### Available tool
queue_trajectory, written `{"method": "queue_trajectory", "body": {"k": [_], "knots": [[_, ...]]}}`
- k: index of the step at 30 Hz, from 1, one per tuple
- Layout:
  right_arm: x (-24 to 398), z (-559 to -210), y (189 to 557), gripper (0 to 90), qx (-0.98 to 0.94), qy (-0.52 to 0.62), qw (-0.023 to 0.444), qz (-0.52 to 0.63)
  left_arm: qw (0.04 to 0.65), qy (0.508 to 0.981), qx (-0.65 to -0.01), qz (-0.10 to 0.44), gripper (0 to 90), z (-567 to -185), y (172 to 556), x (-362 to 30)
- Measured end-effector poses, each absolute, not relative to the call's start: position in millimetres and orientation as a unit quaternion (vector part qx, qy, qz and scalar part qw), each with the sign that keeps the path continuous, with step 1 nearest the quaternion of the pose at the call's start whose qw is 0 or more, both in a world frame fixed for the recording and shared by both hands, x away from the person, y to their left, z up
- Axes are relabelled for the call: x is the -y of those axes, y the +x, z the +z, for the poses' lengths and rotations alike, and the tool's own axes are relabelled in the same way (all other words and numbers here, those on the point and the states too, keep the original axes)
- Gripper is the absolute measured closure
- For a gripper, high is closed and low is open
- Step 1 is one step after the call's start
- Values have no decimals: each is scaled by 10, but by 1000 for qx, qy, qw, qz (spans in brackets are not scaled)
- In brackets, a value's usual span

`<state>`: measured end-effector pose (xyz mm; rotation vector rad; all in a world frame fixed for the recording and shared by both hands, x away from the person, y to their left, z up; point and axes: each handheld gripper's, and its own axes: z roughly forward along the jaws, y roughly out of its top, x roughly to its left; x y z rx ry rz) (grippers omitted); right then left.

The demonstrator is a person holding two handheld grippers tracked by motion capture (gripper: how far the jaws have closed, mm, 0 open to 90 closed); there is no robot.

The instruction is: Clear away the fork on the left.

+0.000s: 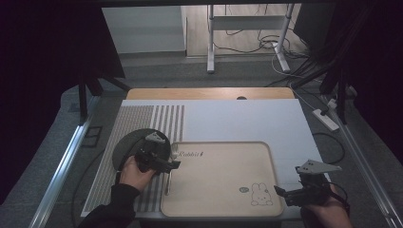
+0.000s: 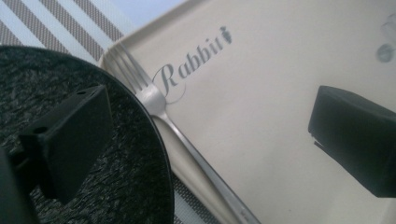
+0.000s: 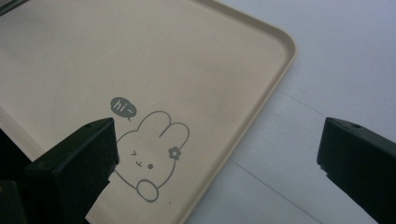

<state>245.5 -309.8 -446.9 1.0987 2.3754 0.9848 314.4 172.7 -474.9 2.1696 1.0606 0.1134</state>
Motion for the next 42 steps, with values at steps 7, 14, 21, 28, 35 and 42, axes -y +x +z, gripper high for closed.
{"method": "queue_trajectory", "body": {"k": [7,14,21,28,35,42], "knots": [[3097,-4469,2454,0,-837,386,172,347,388,828,-399,69,0,-4687,3034,-1844],[3096,-4469,2453,0,-838,385,173,346,382,831,-397,79,0,-4682,2932,-1883],[3096,-4467,2452,0,-838,385,173,345,381,829,-399,85,0,-4689,2809,-1952],[3094,-4467,2452,0,-838,386,172,345,392,820,-408,85,0,-4689,2666,-2039],[3090,-4466,2449,0,-838,387,173,345,400,810,-421,89,0,-4688,2529,-2148],[3083,-4468,2449,0,-838,387,173,345,403,801,-431,95,0,-4689,2395,-2246]]}}
